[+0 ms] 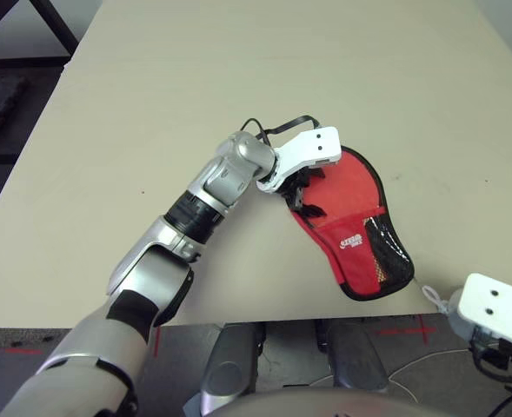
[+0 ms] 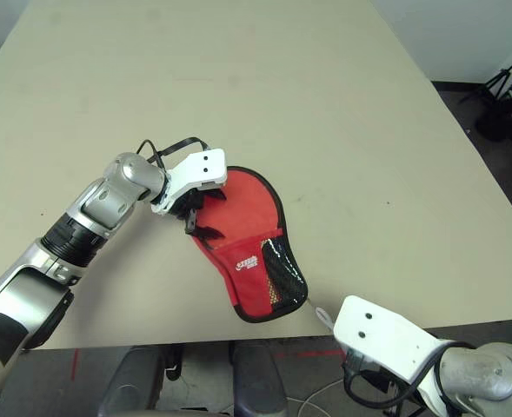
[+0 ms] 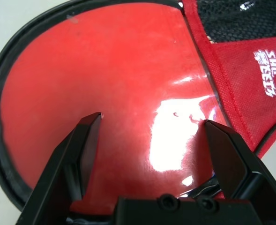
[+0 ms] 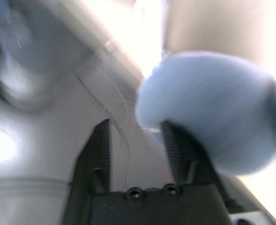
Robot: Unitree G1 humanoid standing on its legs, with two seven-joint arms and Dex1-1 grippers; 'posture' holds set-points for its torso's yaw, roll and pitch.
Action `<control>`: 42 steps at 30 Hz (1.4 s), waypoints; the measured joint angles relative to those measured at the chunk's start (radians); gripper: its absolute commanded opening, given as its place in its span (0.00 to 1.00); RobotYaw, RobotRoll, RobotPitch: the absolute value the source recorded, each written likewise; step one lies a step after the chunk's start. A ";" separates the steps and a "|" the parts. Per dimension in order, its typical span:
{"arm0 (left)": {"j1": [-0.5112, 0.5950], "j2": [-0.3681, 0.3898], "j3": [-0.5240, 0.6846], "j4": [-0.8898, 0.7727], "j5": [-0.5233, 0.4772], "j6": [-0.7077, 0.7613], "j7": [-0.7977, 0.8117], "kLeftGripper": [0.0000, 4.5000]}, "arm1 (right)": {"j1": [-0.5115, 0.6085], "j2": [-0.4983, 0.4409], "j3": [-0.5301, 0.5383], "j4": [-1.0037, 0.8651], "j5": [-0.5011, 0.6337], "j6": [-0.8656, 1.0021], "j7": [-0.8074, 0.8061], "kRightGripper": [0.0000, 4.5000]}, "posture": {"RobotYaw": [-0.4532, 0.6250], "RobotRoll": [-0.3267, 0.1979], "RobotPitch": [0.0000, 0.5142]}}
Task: Store the ping-pong paddle in its case and zip it.
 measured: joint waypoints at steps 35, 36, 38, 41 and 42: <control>0.277 -0.027 0.723 0.148 -0.132 -0.346 1.023 1.00 | -0.676 0.748 -0.104 0.894 -0.223 -0.884 -0.906 0.99 | 0.46 0.62 0.54; 0.291 -0.023 0.738 0.172 -0.129 -0.367 1.051 1.00 | -0.676 0.744 -0.103 0.923 -0.226 -0.902 -0.910 0.99 | 0.46 0.62 0.54; 0.298 -0.017 0.742 0.182 -0.125 -0.409 1.082 1.00 | -0.682 0.741 -0.097 0.962 -0.228 -0.929 -0.915 0.99 | 0.46 0.62 0.55; 0.325 -0.007 0.743 0.184 -0.118 -0.481 1.124 1.00 | -0.690 0.728 -0.090 1.021 -0.231 -0.980 -0.915 0.99 | 0.46 0.62 0.55; 0.336 -0.003 0.746 0.194 -0.117 -0.494 1.136 1.00 | -0.690 0.716 -0.090 1.044 -0.232 -0.996 -0.915 0.99 | 0.46 0.62 0.55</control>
